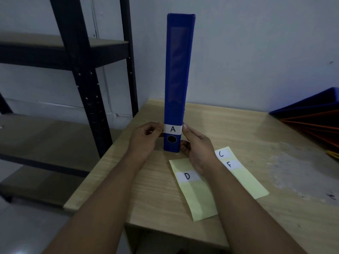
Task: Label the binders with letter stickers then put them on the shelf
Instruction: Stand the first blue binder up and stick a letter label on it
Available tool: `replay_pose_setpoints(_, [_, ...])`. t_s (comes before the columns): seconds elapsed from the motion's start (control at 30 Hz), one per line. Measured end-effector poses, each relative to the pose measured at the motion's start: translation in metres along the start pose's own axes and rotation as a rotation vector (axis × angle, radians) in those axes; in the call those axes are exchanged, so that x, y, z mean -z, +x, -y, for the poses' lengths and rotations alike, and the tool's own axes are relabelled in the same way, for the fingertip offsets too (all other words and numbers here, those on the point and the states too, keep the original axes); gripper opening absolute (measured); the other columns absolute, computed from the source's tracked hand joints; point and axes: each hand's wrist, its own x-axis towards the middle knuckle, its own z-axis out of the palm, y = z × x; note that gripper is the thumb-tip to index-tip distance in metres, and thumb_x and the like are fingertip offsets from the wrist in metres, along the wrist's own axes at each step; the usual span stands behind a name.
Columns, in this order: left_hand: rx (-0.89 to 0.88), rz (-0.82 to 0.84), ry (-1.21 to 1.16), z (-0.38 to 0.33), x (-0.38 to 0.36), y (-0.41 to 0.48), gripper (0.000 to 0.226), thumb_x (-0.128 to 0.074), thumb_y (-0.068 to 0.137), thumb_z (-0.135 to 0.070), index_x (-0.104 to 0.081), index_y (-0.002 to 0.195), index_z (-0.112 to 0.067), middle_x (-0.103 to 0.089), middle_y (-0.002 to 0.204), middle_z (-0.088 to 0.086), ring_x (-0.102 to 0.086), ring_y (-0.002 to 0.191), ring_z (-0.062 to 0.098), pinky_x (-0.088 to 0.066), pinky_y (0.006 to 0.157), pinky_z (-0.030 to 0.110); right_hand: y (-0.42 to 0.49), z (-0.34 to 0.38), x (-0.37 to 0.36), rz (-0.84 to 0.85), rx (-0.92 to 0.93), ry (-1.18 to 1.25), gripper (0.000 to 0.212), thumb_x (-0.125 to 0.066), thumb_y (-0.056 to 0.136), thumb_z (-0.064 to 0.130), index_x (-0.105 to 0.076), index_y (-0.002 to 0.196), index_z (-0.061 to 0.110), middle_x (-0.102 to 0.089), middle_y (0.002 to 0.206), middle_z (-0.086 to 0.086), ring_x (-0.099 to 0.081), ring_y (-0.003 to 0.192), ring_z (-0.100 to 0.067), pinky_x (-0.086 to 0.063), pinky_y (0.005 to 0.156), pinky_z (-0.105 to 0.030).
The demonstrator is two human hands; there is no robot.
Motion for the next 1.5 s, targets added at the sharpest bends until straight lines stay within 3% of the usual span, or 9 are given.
replay_pose_setpoints(0.2, [0.002,-0.01,0.002,0.002,0.001,0.002,0.017,-0.065,0.104,-0.027,-0.078,0.096,-0.021,-0.08,0.093,-0.016,-0.075,0.088,-0.003,-0.053,0.073,0.009,-0.003,0.001,0.0,0.0,0.003,-0.027,0.031,-0.071,0.104,0.031,-0.076,0.131,0.019,-0.083,0.113,-0.005,-0.06,0.072,-0.015,-0.053,0.084,-0.036])
replay_pose_setpoints(0.33, [0.065,-0.014,0.008,-0.001,0.0,0.0,0.029,-0.053,0.109,-0.041,-0.078,0.099,-0.031,-0.08,0.094,-0.021,-0.073,0.09,-0.008,-0.053,0.086,0.018,-0.003,0.002,0.0,-0.001,-0.009,-0.028,0.027,-0.07,0.105,0.03,-0.078,0.129,0.02,-0.083,0.112,-0.002,-0.06,0.074,-0.015,-0.054,0.081,-0.034])
replay_pose_setpoints(0.5, [0.005,0.042,-0.021,-0.002,0.004,-0.003,0.013,-0.069,0.1,-0.031,-0.079,0.098,-0.023,-0.08,0.093,-0.02,-0.073,0.09,-0.008,-0.051,0.072,0.006,-0.003,0.002,-0.001,-0.007,-0.006,-0.033,0.023,-0.068,0.106,0.03,-0.08,0.122,0.018,-0.083,0.109,0.0,-0.06,0.072,-0.015,-0.054,0.072,-0.03])
replay_pose_setpoints(0.7, [-0.017,0.027,0.007,0.002,0.002,0.002,0.006,-0.073,0.097,-0.024,-0.079,0.099,-0.023,-0.08,0.094,-0.014,-0.074,0.088,-0.005,-0.053,0.072,0.005,-0.002,0.0,-0.001,-0.025,0.011,-0.029,0.026,-0.068,0.106,0.026,-0.079,0.126,0.015,-0.083,0.112,-0.003,-0.054,0.064,-0.012,-0.049,0.068,-0.029])
replay_pose_setpoints(0.97, [-0.051,0.07,0.058,0.003,0.005,-0.002,0.026,-0.071,0.098,-0.008,-0.077,0.12,-0.02,-0.075,0.101,-0.022,-0.07,0.088,-0.013,-0.049,0.073,0.001,-0.003,0.0,0.0,-0.04,0.012,-0.04,0.026,-0.064,0.108,0.026,-0.079,0.128,0.017,-0.083,0.111,0.0,-0.052,0.07,-0.015,-0.05,0.073,-0.032])
replay_pose_setpoints(1.17, [0.058,0.042,-0.036,-0.001,0.004,-0.001,0.025,-0.059,0.104,-0.044,-0.08,0.109,-0.031,-0.08,0.101,-0.02,-0.073,0.095,-0.007,-0.052,0.079,0.01,-0.002,-0.001,-0.002,-0.04,0.017,-0.035,0.023,-0.065,0.108,0.026,-0.078,0.126,0.021,-0.083,0.108,0.006,-0.064,0.087,-0.026,-0.059,0.09,-0.042])
replay_pose_setpoints(1.3, [0.017,-0.018,-0.036,0.001,-0.003,0.001,0.019,-0.069,0.1,-0.035,-0.081,0.101,-0.02,-0.081,0.096,-0.012,-0.074,0.087,-0.004,-0.052,0.066,0.006,-0.003,-0.002,0.0,-0.024,0.02,-0.063,0.028,-0.067,0.106,0.031,-0.077,0.129,0.019,-0.083,0.11,-0.003,-0.062,0.085,-0.023,-0.058,0.087,-0.04])
replay_pose_setpoints(1.5, [-0.019,-0.023,0.001,0.004,0.002,0.0,0.014,-0.067,0.102,-0.031,-0.079,0.097,-0.024,-0.08,0.092,-0.018,-0.073,0.086,-0.005,-0.051,0.069,0.005,-0.003,-0.004,0.002,0.051,0.059,-0.108,0.036,-0.066,0.106,0.032,-0.071,0.139,0.021,-0.078,0.094,0.0,-0.056,0.077,-0.015,-0.056,0.086,-0.034])
